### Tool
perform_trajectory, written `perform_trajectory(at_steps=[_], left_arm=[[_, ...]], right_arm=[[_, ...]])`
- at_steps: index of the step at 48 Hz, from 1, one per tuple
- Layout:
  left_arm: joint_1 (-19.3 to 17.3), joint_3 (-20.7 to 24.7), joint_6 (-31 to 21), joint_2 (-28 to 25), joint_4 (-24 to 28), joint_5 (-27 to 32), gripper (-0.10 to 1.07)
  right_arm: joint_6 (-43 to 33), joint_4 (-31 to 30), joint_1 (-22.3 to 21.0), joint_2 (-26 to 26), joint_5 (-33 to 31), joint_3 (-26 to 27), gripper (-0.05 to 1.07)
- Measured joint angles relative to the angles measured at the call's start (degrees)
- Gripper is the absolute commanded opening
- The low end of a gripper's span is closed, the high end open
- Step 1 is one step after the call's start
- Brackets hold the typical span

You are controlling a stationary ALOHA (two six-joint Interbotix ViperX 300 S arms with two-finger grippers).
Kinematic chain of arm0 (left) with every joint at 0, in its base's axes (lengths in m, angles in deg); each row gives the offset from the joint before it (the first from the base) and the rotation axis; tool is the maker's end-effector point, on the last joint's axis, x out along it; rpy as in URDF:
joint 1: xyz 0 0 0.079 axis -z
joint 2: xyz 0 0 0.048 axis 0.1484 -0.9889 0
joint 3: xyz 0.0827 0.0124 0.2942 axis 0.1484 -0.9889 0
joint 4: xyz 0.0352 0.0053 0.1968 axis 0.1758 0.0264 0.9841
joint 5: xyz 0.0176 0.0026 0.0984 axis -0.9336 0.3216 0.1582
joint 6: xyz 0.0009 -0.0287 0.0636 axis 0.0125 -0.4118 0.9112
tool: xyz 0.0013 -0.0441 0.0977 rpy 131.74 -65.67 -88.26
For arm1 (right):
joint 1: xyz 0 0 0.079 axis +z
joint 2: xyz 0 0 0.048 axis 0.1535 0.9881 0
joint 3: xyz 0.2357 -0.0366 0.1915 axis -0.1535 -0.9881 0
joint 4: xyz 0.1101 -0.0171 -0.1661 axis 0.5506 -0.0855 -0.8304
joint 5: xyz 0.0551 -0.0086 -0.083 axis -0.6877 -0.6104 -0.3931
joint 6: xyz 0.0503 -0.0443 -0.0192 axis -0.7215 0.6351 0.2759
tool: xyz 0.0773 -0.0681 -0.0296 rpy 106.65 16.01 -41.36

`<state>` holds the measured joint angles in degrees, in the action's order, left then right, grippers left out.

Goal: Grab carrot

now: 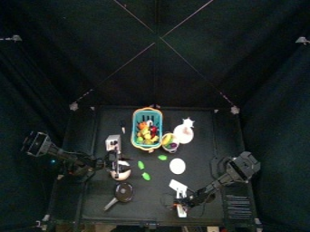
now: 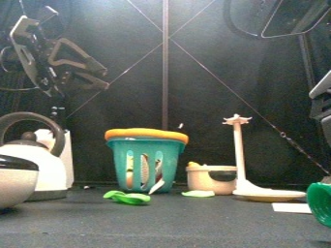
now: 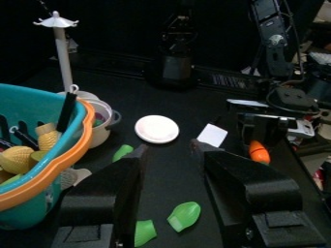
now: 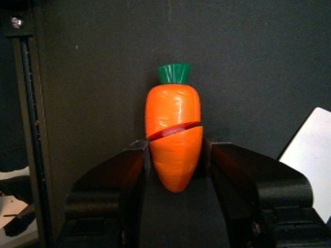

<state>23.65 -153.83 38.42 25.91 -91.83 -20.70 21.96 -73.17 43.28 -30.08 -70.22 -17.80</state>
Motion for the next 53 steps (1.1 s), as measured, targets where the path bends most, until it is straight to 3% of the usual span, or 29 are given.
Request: perform_trajectory(at_steps=[10, 22, 53], left_arm=[[0.00, 0.00, 0.00, 0.09, 0.00, -0.09, 0.81], [-0.09, 0.00, 0.00, 0.00, 0.00, -0.09, 0.81], [0.00, 0.00, 0.00, 0.00, 0.00, 0.00, 0.81]], right_arm=[[0.00, 0.00, -0.09, 0.09, 0.09, 0.00, 0.76], [-0.09, 0.35, -0.44, 0.09, 0.00, 0.09, 0.60], [-2.02, -0.44, -5.36, -1.23, -4.92, 3.08, 0.59]])
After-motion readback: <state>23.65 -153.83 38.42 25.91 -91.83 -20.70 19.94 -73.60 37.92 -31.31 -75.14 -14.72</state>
